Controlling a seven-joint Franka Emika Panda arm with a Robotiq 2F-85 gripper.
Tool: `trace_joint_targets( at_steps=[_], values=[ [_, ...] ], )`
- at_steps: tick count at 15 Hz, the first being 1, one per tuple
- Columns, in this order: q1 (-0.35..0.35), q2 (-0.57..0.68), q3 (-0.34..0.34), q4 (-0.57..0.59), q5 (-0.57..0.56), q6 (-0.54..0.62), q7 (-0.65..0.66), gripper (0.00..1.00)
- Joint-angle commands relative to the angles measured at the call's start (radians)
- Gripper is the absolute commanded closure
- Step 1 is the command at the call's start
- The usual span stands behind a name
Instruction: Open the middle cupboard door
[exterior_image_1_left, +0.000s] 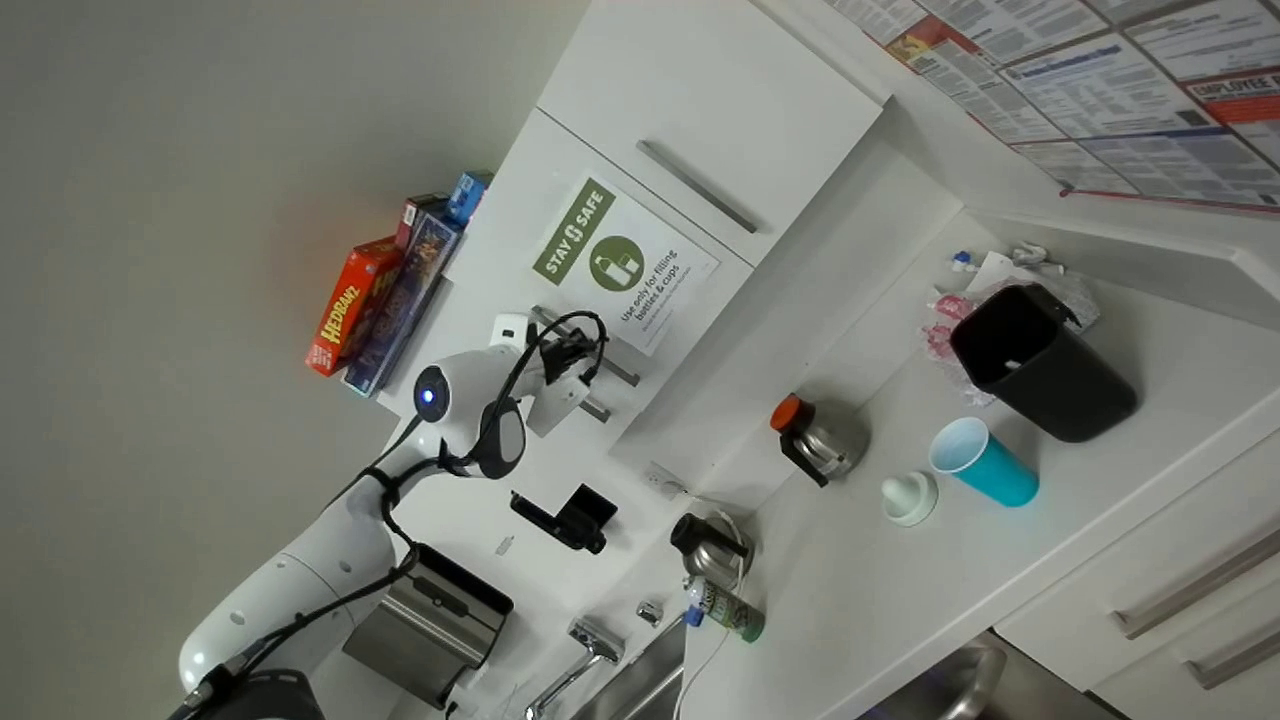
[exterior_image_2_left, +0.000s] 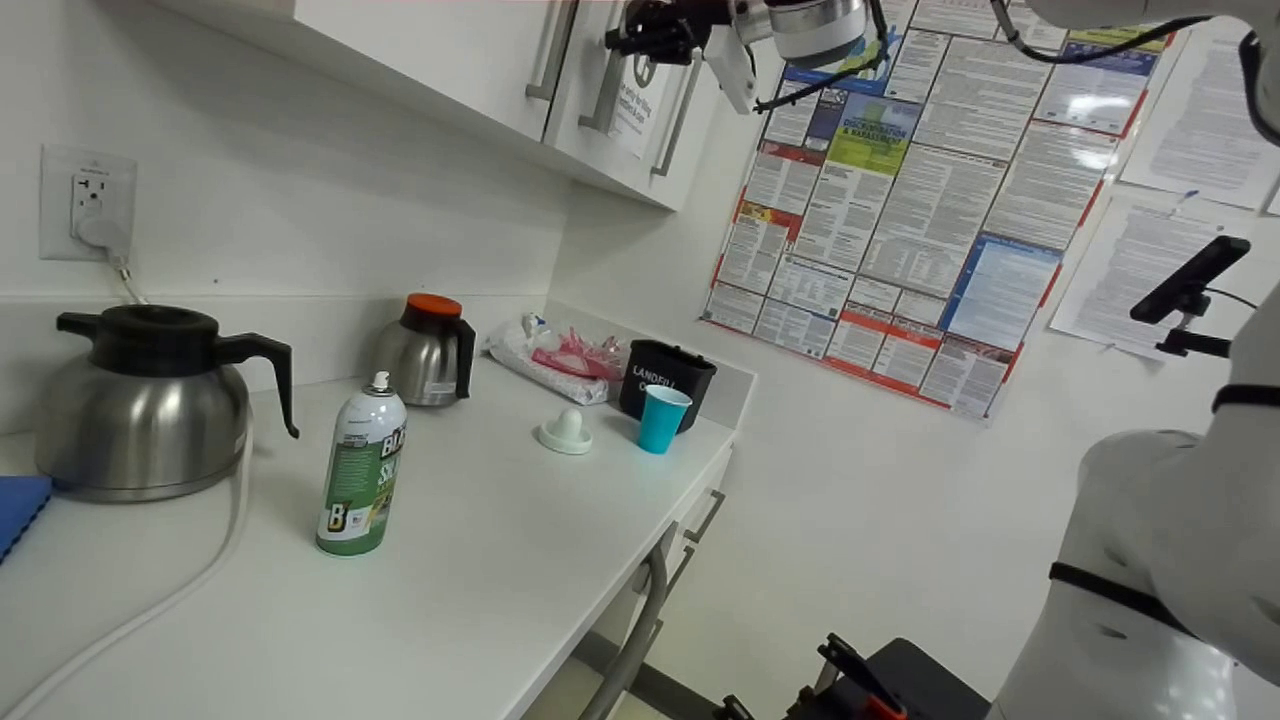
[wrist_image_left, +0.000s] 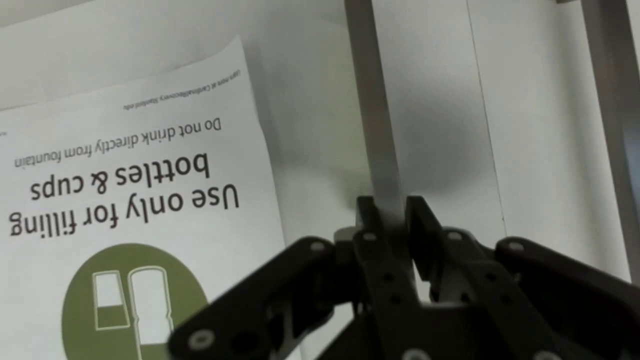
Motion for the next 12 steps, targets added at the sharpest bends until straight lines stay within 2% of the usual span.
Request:
trace_joint_targets(
  at_steps=[1,4,5,12],
  values=[
    [-0.041,-0.078,-0.072,-0.008,0.005,-0.166,-0.034,0.95],
    [-0.044,-0.114,-0.141,0.011,0.03,-0.324,-0.094,0.95],
    [-0.133,-0.117,-0.091,0.023,0.085,-0.393,-0.141,0.95],
    [-0.364,-0.079,-0.149,0.138,0.21,-0.852,-0.317,0.95]
  ],
)
